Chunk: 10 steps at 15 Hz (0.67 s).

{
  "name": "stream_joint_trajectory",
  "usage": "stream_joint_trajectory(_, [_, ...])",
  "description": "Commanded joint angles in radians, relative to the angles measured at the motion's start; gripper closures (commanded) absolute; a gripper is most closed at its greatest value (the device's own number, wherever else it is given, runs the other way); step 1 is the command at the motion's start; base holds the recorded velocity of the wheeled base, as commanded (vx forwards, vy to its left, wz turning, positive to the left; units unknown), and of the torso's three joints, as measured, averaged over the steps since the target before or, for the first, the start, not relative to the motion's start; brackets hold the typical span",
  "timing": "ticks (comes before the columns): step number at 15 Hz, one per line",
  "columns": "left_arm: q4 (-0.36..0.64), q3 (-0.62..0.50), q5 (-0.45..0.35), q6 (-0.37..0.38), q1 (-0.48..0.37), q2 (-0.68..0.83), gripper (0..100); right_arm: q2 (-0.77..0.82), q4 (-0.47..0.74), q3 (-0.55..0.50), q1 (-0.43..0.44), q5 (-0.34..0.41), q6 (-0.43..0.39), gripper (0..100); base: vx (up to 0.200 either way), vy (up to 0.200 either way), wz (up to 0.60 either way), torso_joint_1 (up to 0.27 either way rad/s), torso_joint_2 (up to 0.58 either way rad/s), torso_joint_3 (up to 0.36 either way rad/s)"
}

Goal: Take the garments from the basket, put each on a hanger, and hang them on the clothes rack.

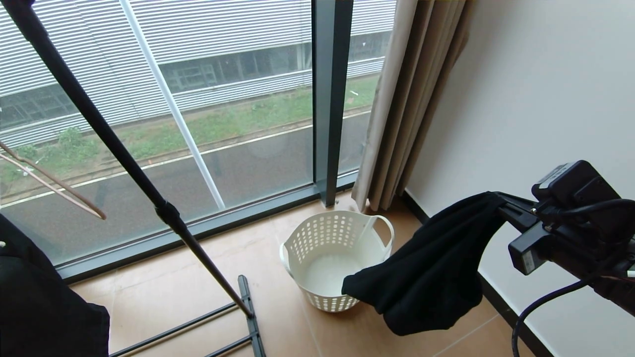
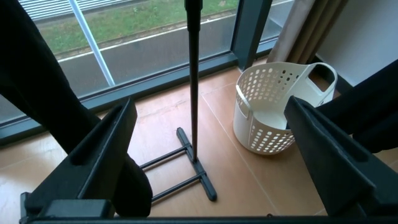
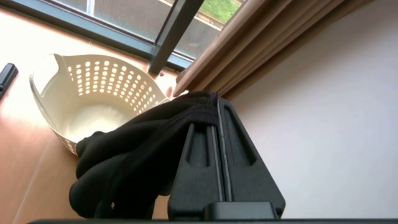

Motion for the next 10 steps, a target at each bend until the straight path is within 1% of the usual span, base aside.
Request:
stream_joint_trajectory(1, [0.000, 0.000, 0.000, 0.000, 0.000, 0.001, 0, -0.002, 0.000, 0.000, 0.000, 0.000, 0.000, 100, 0.000, 0.000, 0.00, 0.159, -0.41, -0.251])
stream_joint_trajectory(3, [0.000, 0.000, -0.002, 0.000, 0.000, 0.001, 0, -0.005, 0.000, 0.003, 0.000, 0.000, 0.000, 100, 0.000, 0.000, 0.00, 0.068, -0.17, -0.107])
stream_joint_trajectory(4, [0.000, 0.000, -0.002, 0.000, 0.000, 0.001, 0, -0.023, 0.000, 0.022, 0.000, 0.002, 0.000, 100, 0.000, 0.000, 0.00, 0.027, -0.07, -0.046])
stream_joint_trajectory(10, [0.000, 0.000, -0.002, 0.000, 0.002, 0.001, 0, -0.030, 0.000, 0.011, 0.000, 0.002, -0.002, 100, 0.000, 0.000, 0.00, 0.000, 0.00, 0.000])
